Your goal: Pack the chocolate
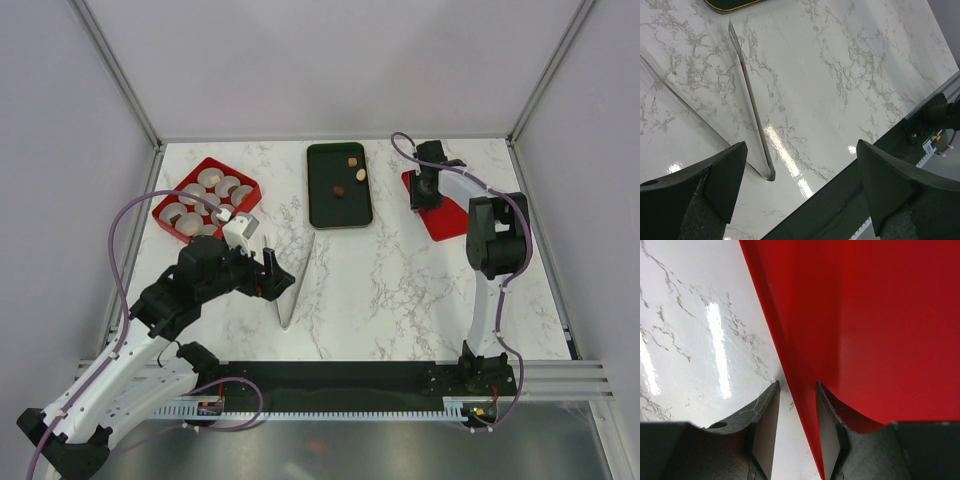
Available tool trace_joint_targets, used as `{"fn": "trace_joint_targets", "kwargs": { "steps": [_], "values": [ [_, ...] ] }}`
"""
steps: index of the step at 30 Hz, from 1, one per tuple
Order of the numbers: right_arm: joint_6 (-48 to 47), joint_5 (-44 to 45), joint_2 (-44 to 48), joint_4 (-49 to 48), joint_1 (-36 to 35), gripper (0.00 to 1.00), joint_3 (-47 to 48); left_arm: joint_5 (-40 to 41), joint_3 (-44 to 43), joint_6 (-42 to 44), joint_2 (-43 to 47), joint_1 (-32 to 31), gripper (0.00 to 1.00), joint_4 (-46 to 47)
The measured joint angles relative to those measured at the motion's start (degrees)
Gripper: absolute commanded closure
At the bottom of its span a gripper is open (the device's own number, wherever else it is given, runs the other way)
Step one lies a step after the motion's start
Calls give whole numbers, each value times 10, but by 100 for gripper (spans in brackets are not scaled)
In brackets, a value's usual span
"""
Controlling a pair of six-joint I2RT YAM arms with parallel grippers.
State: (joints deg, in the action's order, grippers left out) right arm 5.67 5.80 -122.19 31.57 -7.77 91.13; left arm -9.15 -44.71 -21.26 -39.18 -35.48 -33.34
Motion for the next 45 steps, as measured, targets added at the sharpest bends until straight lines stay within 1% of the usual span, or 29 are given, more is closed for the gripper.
{"fn": "trace_joint_targets", "kwargs": {
  "steps": [4,5,7,8,10,15,19,23,28,31,35,38,41,43,44,45],
  "values": [
    [1,-6,0,-18,-2,63,-9,3,0,0,0,0,3,0],
    [0,-9,0,-21,-2,69,-12,6,0,0,0,0,3,0],
    [2,-15,4,-32,-2,78,-19,11,0,0,-2,0,3,0],
    [4,-18,7,-39,-3,88,-25,13,0,0,-2,0,3,0],
    [6,-25,11,-48,-4,100,-33,16,0,0,-2,0,3,-2],
    [22,-31,25,-52,-4,100,-49,21,0,0,-2,0,5,-5],
    [36,-47,49,-32,-2,100,-60,25,0,-1,-11,0,5,-5],
    [50,-72,103,-15,-3,100,-71,13,-1,-6,-38,0,5,-5],
    [72,-112,202,-4,-3,100,-82,-28,-5,-22,-67,0,5,12],
    [94,-152,247,-7,-4,100,-82,-48,-32,-29,-92,0,6,25],
    [129,-203,287,-4,-23,100,-65,-82,-110,-29,-164,9,7,52],
    [155,-239,301,-8,-49,100,-33,-141,-153,-38,-207,47,7,89],
    [189,-282,324,-25,-74,100,-14,-230,-162,-81,-233,121,7,167],
    [218,-314,348,-47,-88,100,-12,-306,-155,-135,-252,167,8,261],
    [232,-330,361,-58,-93,100,-12,-322,-154,-148,-258,185,8,283],
    [248,-345,372,-69,-97,100,-12,-349,-151,-173,-269,199,8,326]
  ]
}}
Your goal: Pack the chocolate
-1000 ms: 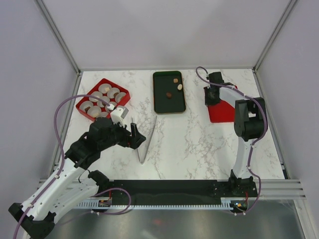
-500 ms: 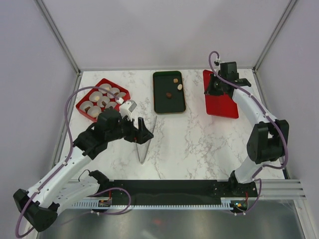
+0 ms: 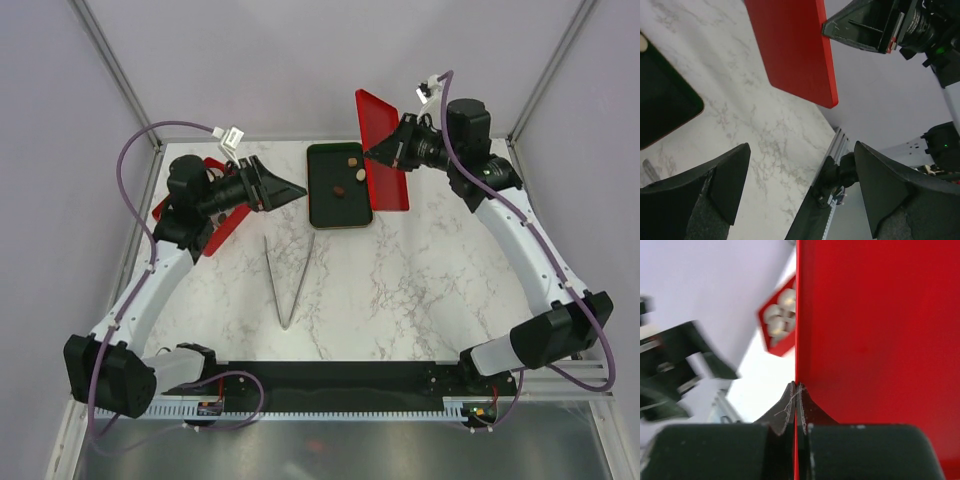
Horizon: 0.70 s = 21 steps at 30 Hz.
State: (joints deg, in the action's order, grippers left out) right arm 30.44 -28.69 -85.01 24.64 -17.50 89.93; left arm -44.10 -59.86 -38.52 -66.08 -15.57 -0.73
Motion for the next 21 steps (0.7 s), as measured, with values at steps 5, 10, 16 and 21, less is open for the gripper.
{"fn": "trace_joint_targets", "kwargs": {
  "steps": [5,10,16,21],
  "values": [
    [68,-62,44,-67,-21,100,0,-88,0,-73,-59,15,8,153],
    [143,-106,63,-134,-33,100,2,-121,0,-141,-116,17,8,296],
    [221,-139,72,-211,-50,100,2,-128,-2,-325,-256,17,12,596],
    [266,-153,79,-251,-64,100,3,-124,-45,-468,-379,13,12,690]
  ]
}}
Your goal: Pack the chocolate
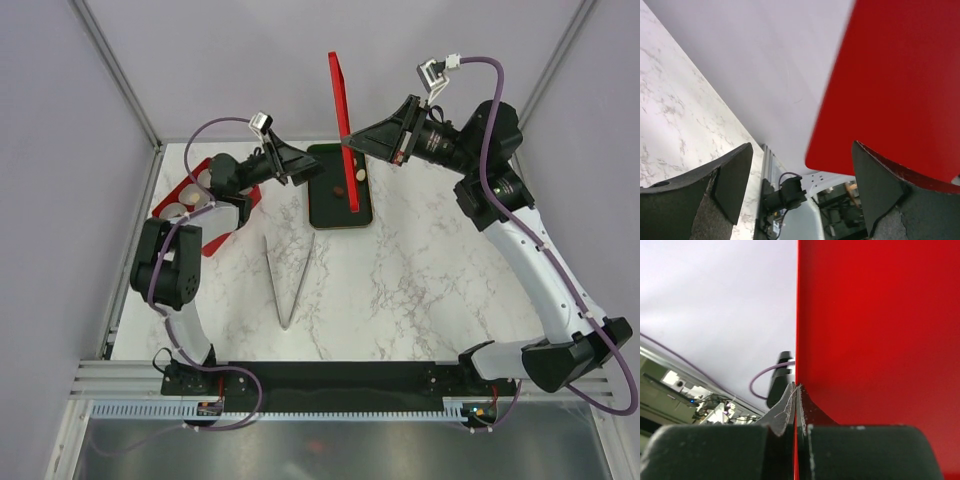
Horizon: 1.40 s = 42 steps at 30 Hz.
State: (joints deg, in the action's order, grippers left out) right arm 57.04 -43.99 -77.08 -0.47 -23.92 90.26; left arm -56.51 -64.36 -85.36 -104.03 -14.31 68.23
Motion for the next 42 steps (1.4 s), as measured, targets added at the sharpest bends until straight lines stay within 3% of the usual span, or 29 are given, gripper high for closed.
{"fn": "trace_joint_targets", "kwargs": {
  "steps": [10,26,33,42],
  "values": [
    [36,-1,5,-42,-26,100,-2,6,-98,-81,-44,-41,9,55],
    [69,-2,16,-118,-30,100,-51,25,-126,-108,-69,-63,6,62],
    [98,-13,20,-187,-27,100,-107,27,-151,-128,-79,-71,10,61],
    [196,-55,17,-339,69,100,-170,39,-170,-158,-103,-70,19,61]
  ]
}}
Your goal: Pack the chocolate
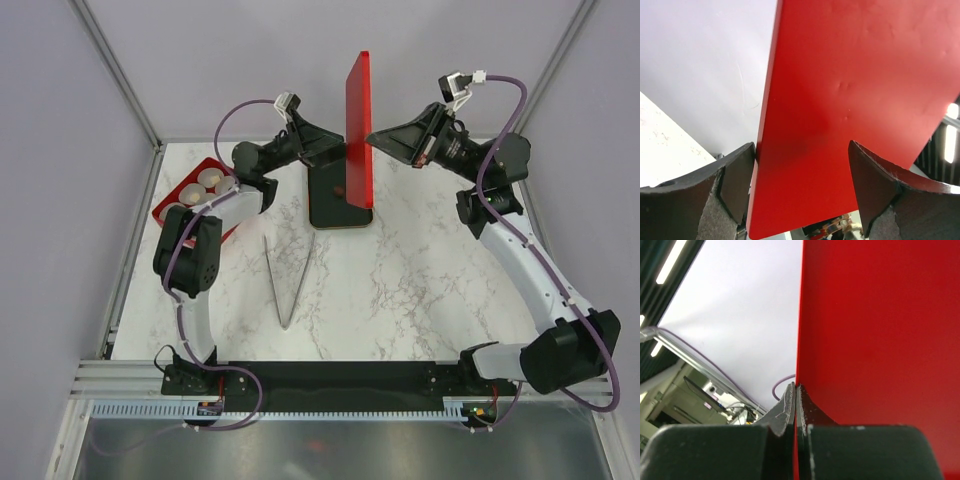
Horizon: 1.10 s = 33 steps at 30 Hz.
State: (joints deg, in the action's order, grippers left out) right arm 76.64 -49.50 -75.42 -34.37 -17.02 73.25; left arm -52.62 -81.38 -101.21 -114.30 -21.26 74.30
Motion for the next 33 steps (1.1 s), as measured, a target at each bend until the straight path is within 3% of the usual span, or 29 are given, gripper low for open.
{"fn": "trace_joint_targets", "kwargs": {
  "steps": [8,14,18,22,26,29,33],
  "values": [
    [51,-31,-27,-83,62,100,-42,1,-1,-4,-33,2,27,-15],
    [50,-47,-38,-110,106,100,-74,3,-2,-6,-57,8,39,-35],
    [21,-54,-47,-86,118,95,-83,14,-4,-7,-76,12,42,-52],
    [-31,-61,-49,-36,129,83,-82,18,-6,-8,-92,12,45,-65],
    [-92,-61,-48,26,140,81,-71,25,-7,-8,-99,13,47,-80],
    [-137,-60,-45,80,147,83,-56,30,-7,-8,-102,13,47,-86],
    [-164,-64,-36,116,147,100,-52,31,-7,-8,-105,13,46,-86]
  ]
}}
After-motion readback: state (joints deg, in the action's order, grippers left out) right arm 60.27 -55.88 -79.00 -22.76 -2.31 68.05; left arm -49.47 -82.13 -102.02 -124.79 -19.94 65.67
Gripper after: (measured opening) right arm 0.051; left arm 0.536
